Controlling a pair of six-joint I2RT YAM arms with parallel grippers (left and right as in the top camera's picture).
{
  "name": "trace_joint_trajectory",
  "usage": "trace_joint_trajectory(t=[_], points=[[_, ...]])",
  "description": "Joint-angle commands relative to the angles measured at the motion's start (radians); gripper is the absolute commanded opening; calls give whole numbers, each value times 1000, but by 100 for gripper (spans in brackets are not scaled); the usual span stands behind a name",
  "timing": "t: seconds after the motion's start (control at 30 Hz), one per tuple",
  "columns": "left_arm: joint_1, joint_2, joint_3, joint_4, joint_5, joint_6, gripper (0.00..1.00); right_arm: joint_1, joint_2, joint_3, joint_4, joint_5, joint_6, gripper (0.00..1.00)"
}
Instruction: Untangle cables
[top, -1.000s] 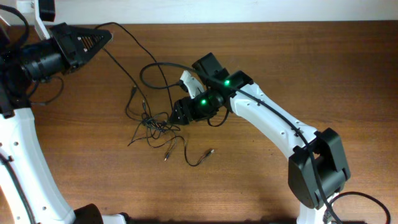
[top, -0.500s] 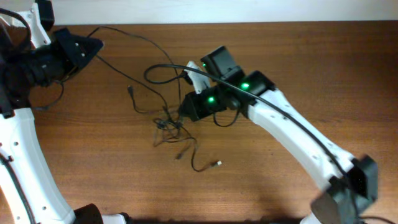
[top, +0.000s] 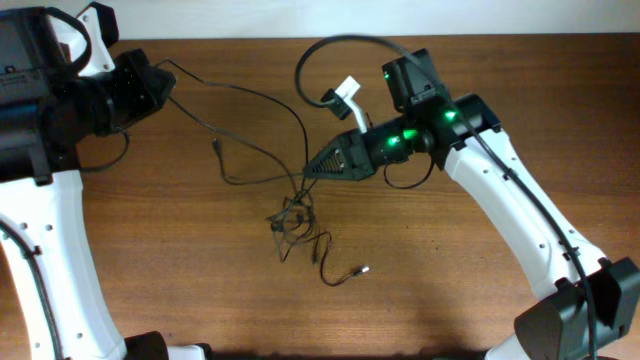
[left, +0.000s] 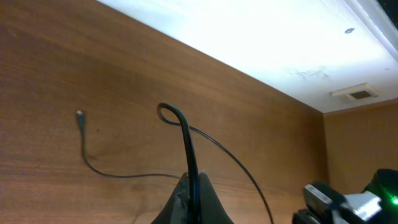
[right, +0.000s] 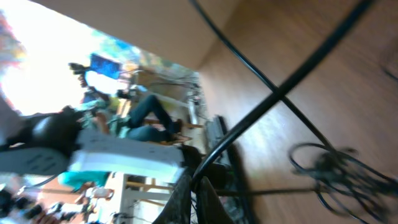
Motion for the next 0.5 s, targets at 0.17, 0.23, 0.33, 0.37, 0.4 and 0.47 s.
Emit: trace_joint_trajectory(t=[0.17, 0.23, 0.33, 0.37, 0.4, 0.47], points=[[-4, -5, 1, -13, -30, 32, 0, -36, 4, 2, -106, 661, 172, 4], [-4, -5, 1, -13, -30, 39, 0, -48, 3, 3, -124, 755, 214, 4], [-4, -5, 1, -12, -30, 39, 0, -77, 3, 62, -126, 297, 40, 4], [-4, -5, 1, -12, -30, 39, 0, -87, 3, 81, -127, 237, -11, 4], [-4, -5, 1, -13, -30, 39, 0, -100, 3, 97, -119, 242, -58, 4], [-4, -5, 1, -13, -30, 39, 0, -127, 4, 95, -104, 449, -40, 4]])
